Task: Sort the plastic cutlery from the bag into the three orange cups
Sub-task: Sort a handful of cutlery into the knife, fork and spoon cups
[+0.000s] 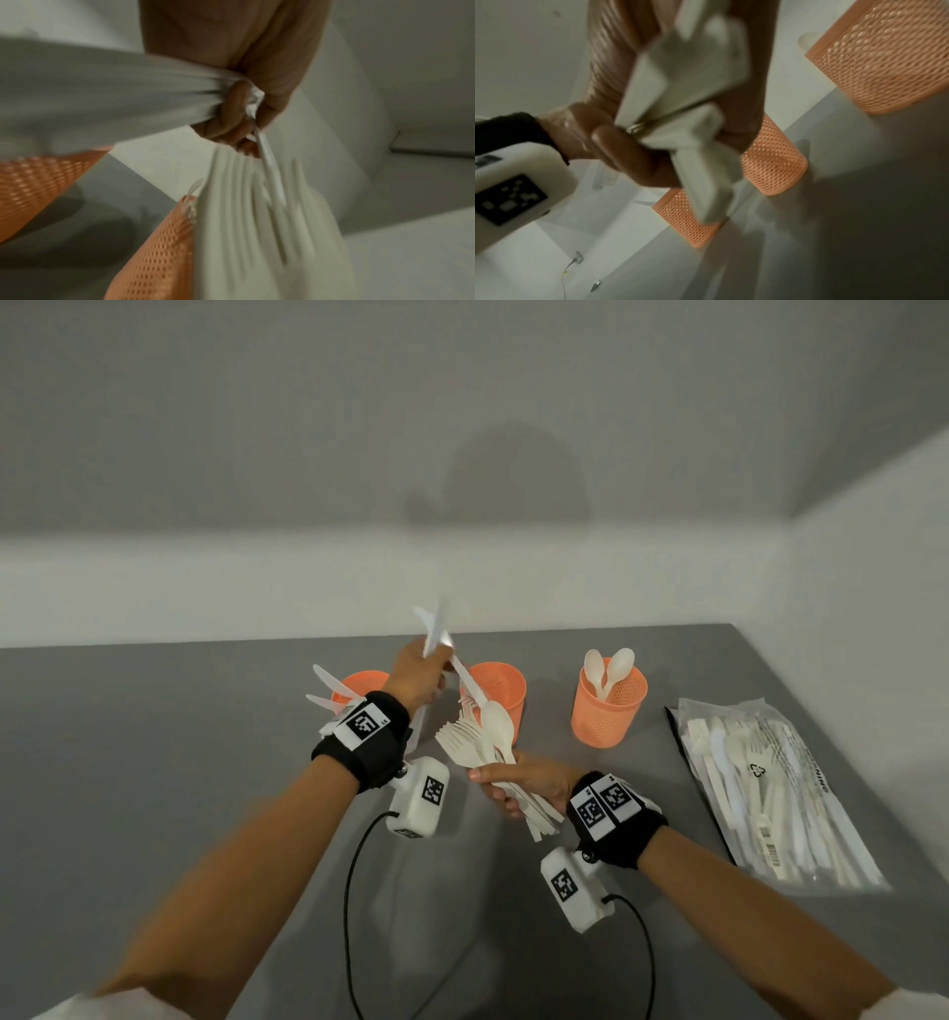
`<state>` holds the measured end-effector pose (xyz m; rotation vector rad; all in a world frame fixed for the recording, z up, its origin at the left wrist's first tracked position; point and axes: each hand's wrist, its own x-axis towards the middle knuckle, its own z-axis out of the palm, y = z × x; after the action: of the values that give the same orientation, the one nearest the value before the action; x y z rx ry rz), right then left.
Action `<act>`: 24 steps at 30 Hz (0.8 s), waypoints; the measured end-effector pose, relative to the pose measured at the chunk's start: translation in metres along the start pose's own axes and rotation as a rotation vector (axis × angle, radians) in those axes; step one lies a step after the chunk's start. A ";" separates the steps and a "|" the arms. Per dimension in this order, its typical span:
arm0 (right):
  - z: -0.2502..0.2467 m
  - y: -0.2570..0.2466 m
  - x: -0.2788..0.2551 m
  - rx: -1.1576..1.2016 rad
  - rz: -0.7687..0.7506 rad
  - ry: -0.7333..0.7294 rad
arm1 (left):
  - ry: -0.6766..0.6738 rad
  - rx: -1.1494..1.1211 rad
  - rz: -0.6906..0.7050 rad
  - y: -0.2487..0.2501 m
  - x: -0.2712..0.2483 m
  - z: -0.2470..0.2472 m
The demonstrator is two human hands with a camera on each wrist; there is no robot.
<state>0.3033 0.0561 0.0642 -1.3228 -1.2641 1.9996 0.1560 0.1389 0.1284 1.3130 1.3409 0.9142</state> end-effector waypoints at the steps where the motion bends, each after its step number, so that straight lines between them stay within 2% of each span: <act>1: -0.001 0.001 -0.001 0.001 -0.001 0.007 | 0.067 -0.069 0.004 0.001 0.006 -0.006; 5: -0.006 0.005 -0.002 0.012 0.006 0.045 | 0.352 -0.273 0.008 0.007 0.026 -0.039; 9: -0.008 0.006 -0.002 0.082 -0.017 0.101 | 0.481 -0.458 0.017 0.006 0.038 -0.067; 12: -0.007 0.007 -0.004 0.136 -0.057 0.138 | 0.570 -0.479 0.176 0.011 0.038 -0.077; 14: -0.007 0.007 -0.004 0.158 -0.088 0.159 | 0.625 -0.352 0.287 0.009 0.039 -0.080; 16: -0.004 0.005 -0.006 0.175 -0.112 0.185 | 0.644 -0.214 0.328 0.001 0.040 -0.080; 22: -0.001 0.006 -0.006 0.219 -0.169 0.259 | 0.603 -0.129 0.192 -0.044 0.036 -0.074; 24: -0.012 0.010 -0.013 0.241 -0.176 0.333 | 0.495 -0.145 0.144 -0.056 0.048 -0.057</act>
<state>0.3209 0.0470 0.0603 -1.3096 -0.9204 1.6658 0.0933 0.1866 0.0792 1.1213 1.5260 1.4778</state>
